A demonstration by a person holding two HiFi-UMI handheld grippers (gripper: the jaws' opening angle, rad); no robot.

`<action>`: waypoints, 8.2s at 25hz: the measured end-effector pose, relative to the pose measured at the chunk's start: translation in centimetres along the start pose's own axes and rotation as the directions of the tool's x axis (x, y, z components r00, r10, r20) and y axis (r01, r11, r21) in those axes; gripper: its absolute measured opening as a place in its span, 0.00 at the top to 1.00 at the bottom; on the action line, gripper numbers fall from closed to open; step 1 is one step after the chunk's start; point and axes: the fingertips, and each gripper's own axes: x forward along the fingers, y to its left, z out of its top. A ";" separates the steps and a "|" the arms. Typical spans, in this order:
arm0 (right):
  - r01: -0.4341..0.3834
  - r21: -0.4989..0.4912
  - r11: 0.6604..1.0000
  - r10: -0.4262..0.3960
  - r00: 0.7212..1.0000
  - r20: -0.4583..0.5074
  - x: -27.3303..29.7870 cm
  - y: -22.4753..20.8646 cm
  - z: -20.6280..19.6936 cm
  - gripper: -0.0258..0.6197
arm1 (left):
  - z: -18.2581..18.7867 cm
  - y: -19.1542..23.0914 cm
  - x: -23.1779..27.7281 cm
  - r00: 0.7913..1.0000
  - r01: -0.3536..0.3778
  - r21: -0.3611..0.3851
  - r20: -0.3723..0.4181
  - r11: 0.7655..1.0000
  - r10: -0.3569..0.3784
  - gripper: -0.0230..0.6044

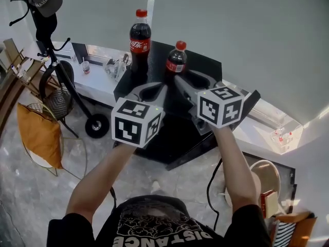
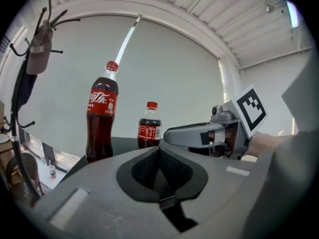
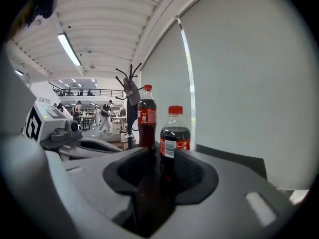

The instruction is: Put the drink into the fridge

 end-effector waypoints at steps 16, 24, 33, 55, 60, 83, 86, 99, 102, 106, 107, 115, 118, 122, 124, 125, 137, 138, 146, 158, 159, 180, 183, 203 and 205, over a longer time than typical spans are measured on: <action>-0.107 0.022 0.994 0.107 0.994 -0.015 4.3 -2.6 0.4 0.48 | 1.1 2.1 3.5 0.996 -0.093 -0.013 0.014 0.996 0.093 0.96; -0.133 0.080 0.988 0.134 0.991 -0.013 6.5 -3.3 0.0 0.44 | 1.1 3.4 4.2 0.992 -0.127 -0.012 0.009 0.992 0.127 0.96; -0.137 0.091 0.986 0.136 0.991 0.011 7.5 -3.3 -0.1 0.46 | 1.1 4.2 4.4 0.989 -0.146 -0.020 0.011 0.989 0.146 0.96; -0.015 0.090 0.996 0.011 0.999 0.039 3.7 0.3 0.6 0.47 | -0.1 3.0 0.2 0.999 -0.054 -0.010 0.005 0.998 0.054 0.96; 0.001 0.093 0.996 -0.006 0.998 0.057 2.6 2.6 0.6 0.47 | -0.7 2.9 -2.1 0.999 -0.040 -0.012 0.005 0.999 0.040 0.96; 0.033 0.084 0.996 -0.042 0.994 0.104 -2.4 13.3 -2.6 0.47 | -5.6 0.9 -11.2 1.000 0.010 -0.033 -0.022 0.999 -0.011 0.96; 0.024 0.077 0.997 -0.032 0.994 0.107 -2.6 14.2 -3.8 0.47 | -6.7 0.6 -11.5 0.999 0.015 -0.036 -0.028 0.999 -0.016 0.96; 0.021 0.087 0.996 -0.030 0.995 0.097 -2.7 14.2 -11.4 0.47 | -13.4 0.3 -10.8 0.997 -0.009 -0.062 -0.077 0.998 0.004 0.96; 0.026 0.101 0.995 -0.034 0.996 0.082 -2.1 13.6 -13.5 0.47 | -15.1 0.7 -10.3 0.996 -0.026 -0.073 -0.090 0.997 0.020 0.96; 0.047 0.099 0.994 -0.055 0.995 0.078 -1.3 12.4 -16.0 0.47 | -17.5 0.8 -9.2 0.995 -0.030 -0.067 -0.099 0.997 0.024 0.96; 0.054 0.099 0.994 -0.061 0.995 0.078 -1.2 12.0 -16.6 0.47 | -18.2 0.8 -8.9 0.995 -0.030 -0.070 -0.100 0.997 0.023 0.96; 0.086 0.136 0.987 -0.094 0.994 0.048 0.4 8.9 -22.5 0.47 | -24.0 0.7 -5.7 0.991 -0.034 -0.109 -0.132 0.993 0.019 0.96; 0.091 0.148 0.985 -0.098 0.994 0.039 1.3 7.6 -24.5 0.47 | -25.8 0.9 -4.2 0.990 -0.036 -0.119 -0.136 0.992 0.019 0.96; 0.118 0.122 0.986 -0.121 0.992 0.025 2.1 6.1 -27.1 0.47 | -27.8 0.9 -2.4 0.990 -0.036 -0.128 -0.140 0.991 0.018 0.96; 0.134 0.122 0.983 -0.137 0.990 0.021 2.6 5.3 -28.4 0.47 | -28.8 0.9 -1.5 0.990 -0.035 -0.130 -0.142 0.991 0.016 0.96; 0.139 0.125 0.982 -0.143 0.990 0.020 2.9 4.9 -29.1 0.47 | -29.3 0.9 -1.1 0.990 -0.034 -0.129 -0.143 0.991 0.015 0.96; 0.199 0.143 0.970 -0.199 0.980 -0.008 6.8 0.5 -36.8 0.47 | -34.4 2.5 4.0 0.990 -0.030 -0.111 -0.139 0.993 0.014 0.96; 0.202 0.140 0.969 -0.203 0.979 -0.008 7.1 0.2 -37.3 0.47 | -34.7 2.7 4.4 0.990 -0.029 -0.110 -0.137 0.993 0.013 0.96; 0.243 0.129 0.961 -0.246 0.969 0.001 9.4 -2.8 -41.2 0.47 | -38.3 3.4 7.4 0.991 -0.003 -0.102 -0.130 0.995 -0.010 0.96; 0.352 0.160 0.922 -0.356 0.934 0.003 11.6 -6.8 -45.9 0.47 | -41.5 3.7 10.0 0.992 0.028 -0.112 -0.123 0.993 -0.041 0.96; 0.355 0.161 0.921 -0.360 0.933 0.004 11.8 -7.0 -46.1 0.47 | -41.7 3.8 10.0 0.992 0.026 -0.112 -0.123 0.993 -0.040 0.96; 0.405 0.195 0.893 -0.409 0.912 -0.021 10.2 -7.4 -45.8 0.47 | -42.5 2.9 8.0 0.981 0.013 -0.140 -0.187 0.990 -0.040 0.96; 0.404 0.206 0.891 -0.407 0.913 -0.029 9.4 -6.6 -44.8 0.47 | -41.5 2.6 7.0 0.980 0.007 -0.145 -0.198 0.989 -0.035 0.96; 0.295 0.255 0.921 -0.298 0.954 -0.029 2.5 4.0 -28.7 0.72 | -27.1 1.1 -0.2 0.974 -0.061 -0.143 -0.227 0.988 0.027 0.96; 0.280 0.233 0.931 -0.282 0.959 -0.024 1.6 5.1 -26.5 0.75 | -25.3 0.6 -1.0 0.975 -0.055 -0.140 -0.222 0.989 0.023 0.96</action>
